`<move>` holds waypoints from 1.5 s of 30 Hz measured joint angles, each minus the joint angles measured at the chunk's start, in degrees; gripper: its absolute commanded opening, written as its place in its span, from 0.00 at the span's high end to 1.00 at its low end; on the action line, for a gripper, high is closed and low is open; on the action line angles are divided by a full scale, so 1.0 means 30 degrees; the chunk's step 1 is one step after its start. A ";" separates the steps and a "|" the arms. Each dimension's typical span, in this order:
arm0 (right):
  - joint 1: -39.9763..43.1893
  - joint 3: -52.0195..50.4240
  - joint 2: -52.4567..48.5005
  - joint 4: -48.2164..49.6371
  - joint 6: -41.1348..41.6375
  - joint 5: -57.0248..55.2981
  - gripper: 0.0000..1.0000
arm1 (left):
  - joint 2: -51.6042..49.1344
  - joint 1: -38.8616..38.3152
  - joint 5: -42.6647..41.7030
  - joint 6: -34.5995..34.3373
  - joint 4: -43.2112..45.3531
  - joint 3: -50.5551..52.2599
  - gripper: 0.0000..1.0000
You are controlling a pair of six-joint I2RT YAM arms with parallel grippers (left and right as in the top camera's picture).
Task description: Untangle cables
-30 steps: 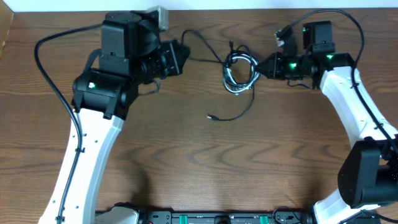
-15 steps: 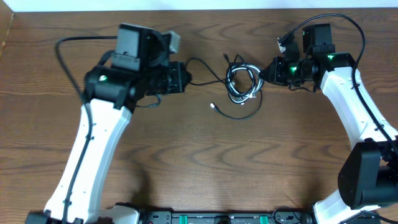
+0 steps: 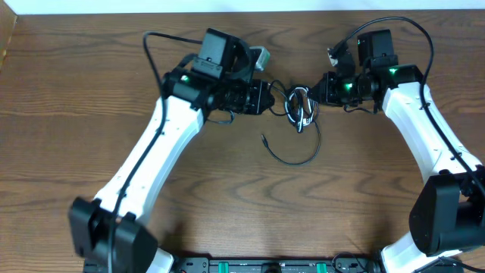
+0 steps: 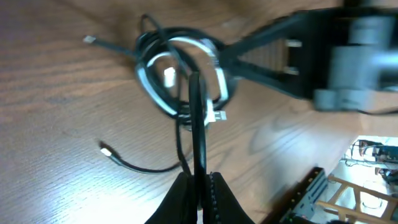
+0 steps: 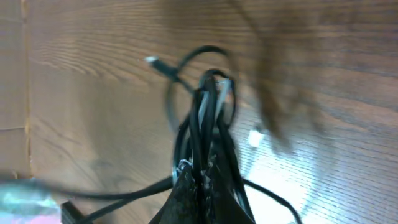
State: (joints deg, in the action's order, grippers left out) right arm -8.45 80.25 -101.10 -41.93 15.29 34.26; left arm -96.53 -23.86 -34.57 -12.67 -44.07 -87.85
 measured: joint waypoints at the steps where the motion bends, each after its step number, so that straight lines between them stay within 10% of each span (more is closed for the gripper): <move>1: 0.0000 0.0000 0.0000 0.0000 0.0000 0.0175 0.99 | -0.0328 0.0000 0.0051 -0.0087 0.0022 0.0000 0.93; 8: 0.0000 0.0000 0.0000 -0.0270 0.0000 0.0984 0.99 | -0.2878 0.0000 0.0525 -0.0306 0.0117 0.0000 0.92; 13: -0.0015 0.0000 0.0000 -0.0510 0.0007 0.1049 0.99 | -0.3942 0.0029 0.1596 -0.0408 -0.0423 0.0000 0.17; 15: -0.0073 0.0000 0.0007 -0.0619 0.0117 0.0838 0.99 | -0.4167 0.0080 0.1902 -0.0415 -0.0721 0.0007 0.07; 26: -0.4211 0.0000 0.0007 -0.1341 0.2965 -0.5778 0.97 | -0.3781 0.3308 0.2390 -0.0503 -0.2310 -0.0051 0.04; 33: -0.7533 0.0000 0.0007 -0.0838 0.3920 -0.9326 0.48 | -0.3133 0.5909 0.2492 -0.0641 -0.2841 -0.0357 0.04; 45: -0.5792 0.0000 0.0007 0.0794 0.2987 -0.8816 0.50 | -0.3126 0.5268 0.1982 -0.0503 -0.2885 -0.0357 0.16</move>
State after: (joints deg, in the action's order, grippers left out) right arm -25.82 80.25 -101.08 -39.55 24.25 7.81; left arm -105.91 -8.05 -28.62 -14.17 -52.73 -88.92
